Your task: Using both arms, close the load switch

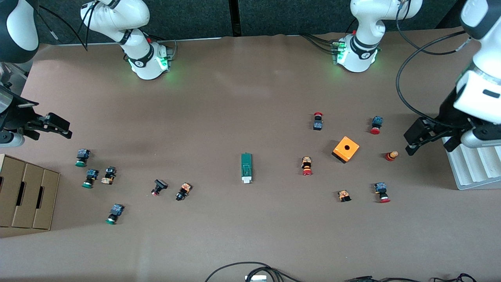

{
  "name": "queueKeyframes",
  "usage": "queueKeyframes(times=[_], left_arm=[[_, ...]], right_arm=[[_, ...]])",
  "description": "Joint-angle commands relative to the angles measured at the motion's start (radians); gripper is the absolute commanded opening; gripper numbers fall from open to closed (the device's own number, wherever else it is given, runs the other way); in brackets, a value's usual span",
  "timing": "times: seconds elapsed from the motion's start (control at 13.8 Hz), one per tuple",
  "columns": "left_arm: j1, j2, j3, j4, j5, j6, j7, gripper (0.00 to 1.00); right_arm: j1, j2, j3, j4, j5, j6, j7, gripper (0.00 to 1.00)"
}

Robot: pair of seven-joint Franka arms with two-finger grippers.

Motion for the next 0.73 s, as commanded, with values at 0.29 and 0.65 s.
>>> queueKeyframes(times=[0.29,0.65], left_arm=[[0.000,0.025,0.045,-0.119,-0.022,-0.034,0.009,1.00],[-0.027,0.010,0.039,-0.180,-0.026,-0.021,0.003,1.00]], right_arm=[[0.008,0.010,-0.004,0.022,-0.013,-0.007,-0.006,1.00],[0.008,0.011,-0.004,0.022,-0.013,-0.003,-0.008,1.00]])
